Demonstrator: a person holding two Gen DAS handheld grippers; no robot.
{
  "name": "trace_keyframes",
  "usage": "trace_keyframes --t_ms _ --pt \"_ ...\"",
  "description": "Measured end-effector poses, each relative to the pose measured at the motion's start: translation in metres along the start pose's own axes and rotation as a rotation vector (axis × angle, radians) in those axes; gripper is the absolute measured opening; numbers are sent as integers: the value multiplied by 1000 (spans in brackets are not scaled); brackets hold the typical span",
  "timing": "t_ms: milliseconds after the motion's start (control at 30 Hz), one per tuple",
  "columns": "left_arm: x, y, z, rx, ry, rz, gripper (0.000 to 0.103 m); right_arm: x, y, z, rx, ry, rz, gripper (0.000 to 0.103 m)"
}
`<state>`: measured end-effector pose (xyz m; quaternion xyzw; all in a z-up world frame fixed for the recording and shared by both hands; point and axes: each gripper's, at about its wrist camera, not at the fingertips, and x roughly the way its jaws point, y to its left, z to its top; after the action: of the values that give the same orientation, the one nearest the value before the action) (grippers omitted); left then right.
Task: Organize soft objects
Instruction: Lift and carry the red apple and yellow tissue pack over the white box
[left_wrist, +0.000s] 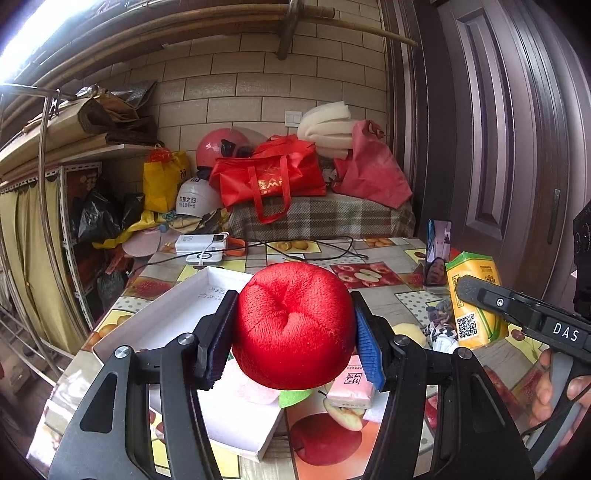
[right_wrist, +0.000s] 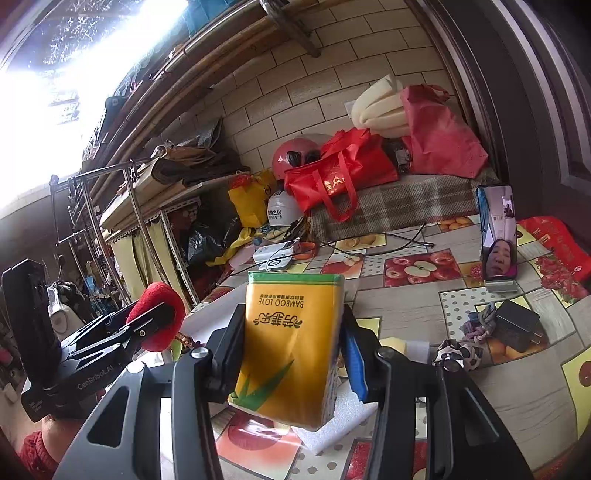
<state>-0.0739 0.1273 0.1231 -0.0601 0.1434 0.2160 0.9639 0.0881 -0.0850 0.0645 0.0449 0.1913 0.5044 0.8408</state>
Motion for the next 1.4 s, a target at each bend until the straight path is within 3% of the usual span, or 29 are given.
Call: trace_keyframes --t_ms 200,633,833,1267,1333,1367,1400 --pt "7 21 3 -38 14 45 59 20 9 6 0 34 28 47" --pt "45 79 40 -127 34 115 59 68 24 35 56 83 99 46" --pt "82 98 24 -157 104 167 59 112 30 31 110 168 126 46" --pt "116 127 -24 -252 199 215 60 189 40 -13 20 322 47 47" --pt "118 129 -27 -268 209 215 64 195 40 -17 30 341 72 49" --pt "118 130 -27 -271 207 217 72 197 41 -18 30 347 80 53" --pt "117 130 -26 -271 196 224 79 196 43 -18 26 343 84 70"
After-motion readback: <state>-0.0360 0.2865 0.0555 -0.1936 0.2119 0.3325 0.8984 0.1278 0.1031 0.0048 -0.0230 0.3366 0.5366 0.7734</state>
